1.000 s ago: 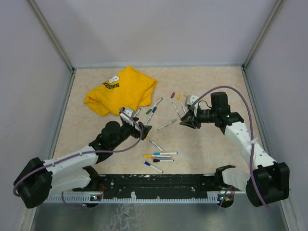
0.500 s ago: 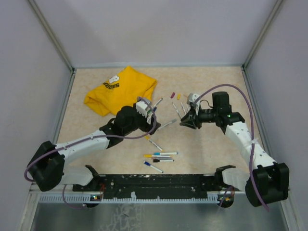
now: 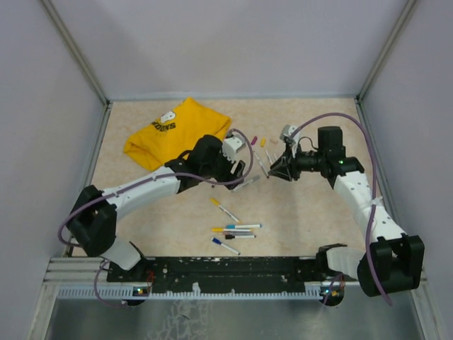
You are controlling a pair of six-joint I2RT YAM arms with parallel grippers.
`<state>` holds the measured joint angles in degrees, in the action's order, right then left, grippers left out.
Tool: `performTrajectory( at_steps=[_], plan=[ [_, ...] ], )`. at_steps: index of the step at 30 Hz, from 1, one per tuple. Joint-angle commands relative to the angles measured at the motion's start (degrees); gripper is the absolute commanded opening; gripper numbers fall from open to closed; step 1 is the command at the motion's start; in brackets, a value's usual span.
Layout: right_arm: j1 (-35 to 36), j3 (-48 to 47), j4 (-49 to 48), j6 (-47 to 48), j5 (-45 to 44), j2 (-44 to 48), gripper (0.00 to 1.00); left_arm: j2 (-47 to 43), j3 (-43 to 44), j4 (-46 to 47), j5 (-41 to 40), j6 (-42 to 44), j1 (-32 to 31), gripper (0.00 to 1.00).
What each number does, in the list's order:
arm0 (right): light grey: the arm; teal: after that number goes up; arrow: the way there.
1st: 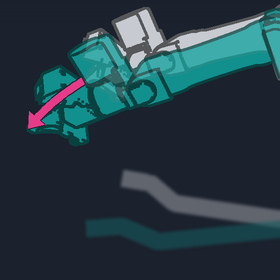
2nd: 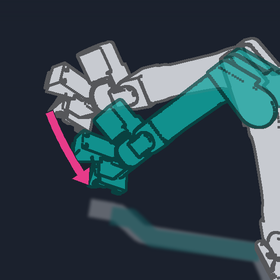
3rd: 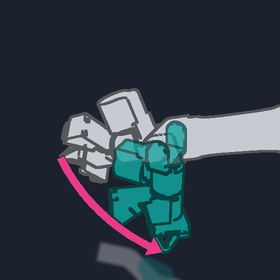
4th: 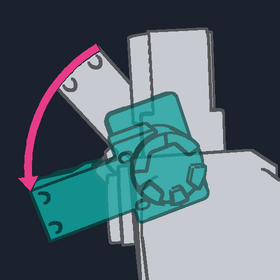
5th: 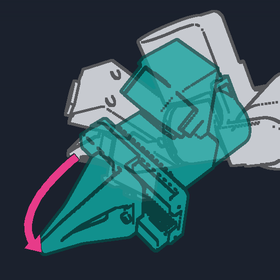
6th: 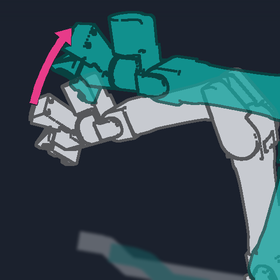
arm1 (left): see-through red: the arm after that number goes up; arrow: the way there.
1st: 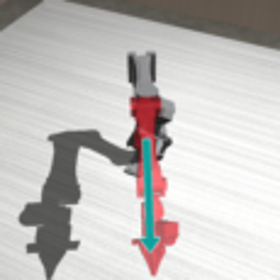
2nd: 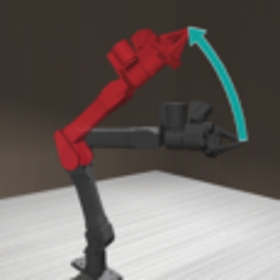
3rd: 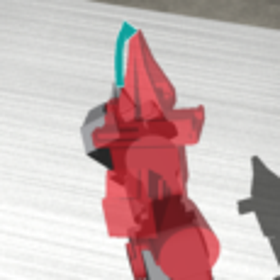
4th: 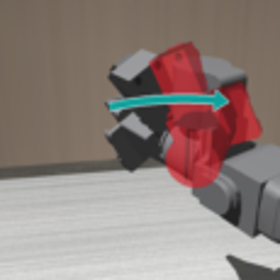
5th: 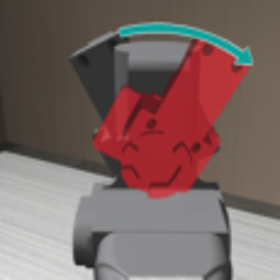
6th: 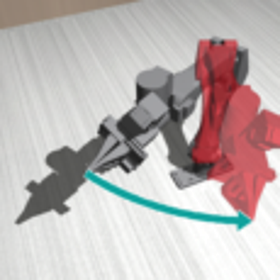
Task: Open the pen caps
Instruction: Pick up the pen from the center of the board.
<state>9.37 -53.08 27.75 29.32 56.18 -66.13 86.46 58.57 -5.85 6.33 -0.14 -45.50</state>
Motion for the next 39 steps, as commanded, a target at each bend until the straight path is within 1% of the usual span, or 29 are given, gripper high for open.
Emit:
performTrajectory(
  at_steps=[1,5,7,19,25,32,39],
  plan=[
    [-2.0,-3.8,1.4,-2.5,1.8,-1.4,0.27,5.6,8.8,-10.1,5.4,2.5,0.2,0.75],
    [-3.3,-4.2,1.8,-3.1,1.4,-1.4,0.27,10.8,15.1,-17.1,3.6,2.4,0.1,0.69],
    [-3.8,-4.2,1.7,-3.4,1.3,-1.2,0.27,11.7,15.9,-18.0,3.2,2.5,0.1,0.68],
    [-4.1,-4.4,1.6,-3.4,0.1,-0.4,0.28,14.1,17.8,-17.5,4.1,3.6,0.1,0.68],
    [-4.4,-4.3,1.2,-3.2,-1.7,-0.6,0.27,15.4,16.6,-17.3,4.1,3.8,0.1,0.72],
    [-4.7,-3.7,0.7,-2.9,-2.4,-1.1,0.27,15.5,15.1,-14.5,3.9,3.6,0.1,0.72],
    [-4.7,-3.7,0.8,-2.6,-2.0,-1.7,0.27,15.6,14.7,-13.7,2.2,4.7,0.2,0.72]
  ],
)
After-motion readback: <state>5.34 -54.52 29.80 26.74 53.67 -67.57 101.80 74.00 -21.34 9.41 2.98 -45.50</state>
